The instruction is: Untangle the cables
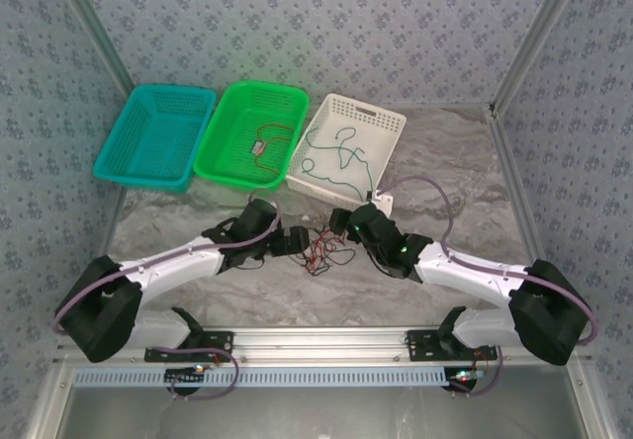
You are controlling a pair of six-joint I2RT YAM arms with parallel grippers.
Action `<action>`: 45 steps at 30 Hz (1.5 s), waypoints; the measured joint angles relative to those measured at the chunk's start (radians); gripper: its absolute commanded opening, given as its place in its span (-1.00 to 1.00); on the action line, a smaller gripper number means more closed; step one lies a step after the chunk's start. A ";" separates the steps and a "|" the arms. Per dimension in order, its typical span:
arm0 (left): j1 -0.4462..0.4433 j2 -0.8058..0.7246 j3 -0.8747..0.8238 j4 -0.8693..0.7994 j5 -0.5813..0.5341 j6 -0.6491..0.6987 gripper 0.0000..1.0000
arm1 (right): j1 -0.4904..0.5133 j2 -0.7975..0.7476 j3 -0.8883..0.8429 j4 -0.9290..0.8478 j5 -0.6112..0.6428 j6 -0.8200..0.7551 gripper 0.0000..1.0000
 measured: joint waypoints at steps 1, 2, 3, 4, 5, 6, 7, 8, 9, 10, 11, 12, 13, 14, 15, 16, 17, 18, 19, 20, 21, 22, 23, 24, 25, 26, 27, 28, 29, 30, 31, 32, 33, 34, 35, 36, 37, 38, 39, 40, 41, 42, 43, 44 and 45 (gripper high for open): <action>0.000 0.013 0.011 -0.005 0.012 0.016 0.99 | 0.000 0.000 0.000 0.000 0.000 0.000 1.00; 0.000 0.025 0.027 -0.013 0.022 0.031 0.99 | 0.000 0.000 0.000 0.000 0.000 0.000 0.99; 0.000 0.035 0.042 -0.020 0.026 0.043 0.99 | 0.000 0.000 0.000 0.000 0.000 0.000 1.00; 0.000 0.047 0.064 -0.029 0.032 0.064 0.99 | 0.000 -0.001 -0.002 0.002 0.002 0.000 0.99; 0.000 0.061 0.091 -0.043 0.039 0.089 0.98 | 0.000 -0.002 -0.004 0.003 0.005 0.001 0.99; 0.000 0.075 0.119 -0.058 0.044 0.115 0.93 | 0.001 -0.003 -0.006 0.003 0.008 0.001 0.99; 0.000 0.092 0.151 -0.074 0.046 0.146 0.86 | 0.001 -0.006 -0.010 0.002 0.008 0.001 1.00; 0.000 0.113 0.186 -0.091 0.048 0.178 0.79 | 0.002 -0.008 -0.014 0.002 0.011 0.001 1.00; 0.000 0.130 0.212 -0.101 0.048 0.204 0.73 | 0.002 -0.009 -0.016 0.002 0.015 0.002 0.99; 0.000 0.147 0.237 -0.109 0.048 0.230 0.68 | 0.003 -0.010 -0.018 0.002 0.016 0.005 1.00; 0.001 0.164 0.258 -0.121 0.048 0.252 0.63 | 0.003 -0.012 -0.019 0.002 0.016 0.007 1.00; 0.001 0.179 0.271 -0.128 0.049 0.270 0.60 | 0.003 -0.013 -0.019 0.002 0.017 0.008 1.00; 0.001 0.193 0.281 -0.136 0.049 0.284 0.55 | 0.003 -0.014 -0.021 0.002 0.018 0.009 1.00; 0.001 0.208 0.290 -0.149 0.049 0.297 0.49 | 0.003 -0.016 -0.023 0.002 0.019 0.011 1.00; 0.001 0.220 0.296 -0.159 0.049 0.307 0.43 | 0.003 -0.016 -0.024 0.002 0.019 0.012 1.00; 0.001 0.237 0.305 -0.174 0.050 0.317 0.34 | 0.003 -0.017 -0.026 0.002 0.019 0.012 0.99; 0.001 0.253 0.315 -0.186 0.050 0.327 0.23 | 0.003 -0.018 -0.027 0.002 0.020 0.012 1.00; 0.001 0.268 0.325 -0.197 0.050 0.337 0.17 | 0.003 -0.018 -0.027 0.002 0.021 0.012 1.00; 0.001 0.285 0.337 -0.207 0.049 0.348 0.12 | 0.003 -0.019 -0.028 0.002 0.023 0.012 0.99; 0.001 0.299 0.349 -0.218 0.048 0.359 0.09 | 0.003 -0.022 -0.028 0.002 0.024 0.012 0.99; 0.001 0.313 0.363 -0.229 0.048 0.370 0.06 | 0.003 -0.024 -0.029 0.001 0.026 0.012 1.00; 0.001 0.330 0.380 -0.242 0.047 0.383 0.00 | 0.003 -0.028 -0.029 0.002 0.027 0.013 1.00; 0.001 0.346 0.398 -0.256 0.044 0.396 -0.04 | 0.003 -0.032 -0.030 0.002 0.030 0.014 0.99; 0.001 0.359 0.414 -0.267 0.043 0.409 -0.06 | 0.003 -0.035 -0.032 0.002 0.034 0.015 0.99; 0.001 0.372 0.431 -0.278 0.040 0.423 -0.09 | 0.003 -0.039 -0.033 0.001 0.035 0.015 1.00; 0.001 0.383 0.448 -0.290 0.035 0.436 -0.12 | 0.003 -0.043 -0.034 0.001 0.038 0.015 1.00; 0.002 0.395 0.464 -0.303 0.029 0.448 -0.15 | 0.004 -0.047 -0.036 0.000 0.041 0.015 0.99; 0.002 0.407 0.481 -0.315 0.021 0.462 -0.16 | 0.004 -0.051 -0.037 -0.002 0.042 0.015 0.99; 0.002 0.417 0.495 -0.328 0.014 0.473 -0.17 | 0.004 -0.055 -0.038 -0.002 0.044 0.015 0.99; 0.002 0.426 0.506 -0.338 0.008 0.484 -0.19 | 0.004 -0.060 -0.040 -0.002 0.046 0.016 0.99; 0.002 0.431 0.513 -0.347 0.005 0.494 -0.19 | 0.004 -0.063 -0.042 -0.003 0.049 0.015 1.00; 0.002 0.438 0.523 -0.360 0.001 0.502 -0.21 | 0.004 -0.066 -0.043 -0.005 0.053 0.016 0.99; 0.004 0.444 0.532 -0.370 -0.002 0.510 -0.22 | 0.004 -0.070 -0.043 -0.006 0.055 0.016 0.99; 0.004 0.452 0.541 -0.380 -0.005 0.517 -0.22 | 0.004 -0.072 -0.044 -0.006 0.059 0.016 0.99; 0.004 0.459 0.548 -0.386 -0.008 0.524 -0.23 | 0.004 -0.075 -0.045 -0.006 0.061 0.016 1.00; 0.004 0.465 0.554 -0.392 -0.010 0.529 -0.23 | 0.004 -0.078 -0.046 -0.009 0.064 0.016 1.00; 0.005 0.470 0.558 -0.397 -0.010 0.533 -0.23 | 0.004 -0.080 -0.046 -0.010 0.067 0.016 1.00; 0.005 0.475 0.563 -0.405 -0.010 0.537 -0.24 | 0.004 -0.082 -0.047 -0.011 0.068 0.016 1.00; 0.004 0.480 0.566 -0.410 -0.009 0.540 -0.25 | 0.004 -0.084 -0.047 -0.013 0.068 0.016 0.99; 0.004 0.483 0.566 -0.412 -0.009 0.542 -0.27 | 0.004 -0.084 -0.047 -0.014 0.069 0.016 0.99; 0.004 0.486 0.568 -0.414 -0.009 0.546 -0.28 | 0.004 -0.085 -0.047 -0.014 0.069 0.016 0.99; 0.004 0.490 0.570 -0.417 -0.009 0.549 -0.30 | 0.004 -0.085 -0.047 -0.014 0.071 0.016 0.99; 0.004 0.493 0.571 -0.419 -0.009 0.550 -0.32 | 0.004 -0.085 -0.047 -0.014 0.072 0.016 1.00; 0.005 0.495 0.571 -0.423 -0.009 0.552 -0.36 | 0.004 -0.085 -0.047 -0.014 0.072 0.016 0.99; 0.005 0.497 0.571 -0.427 -0.008 0.557 -0.41 | 0.004 -0.085 -0.047 -0.015 0.074 0.016 1.00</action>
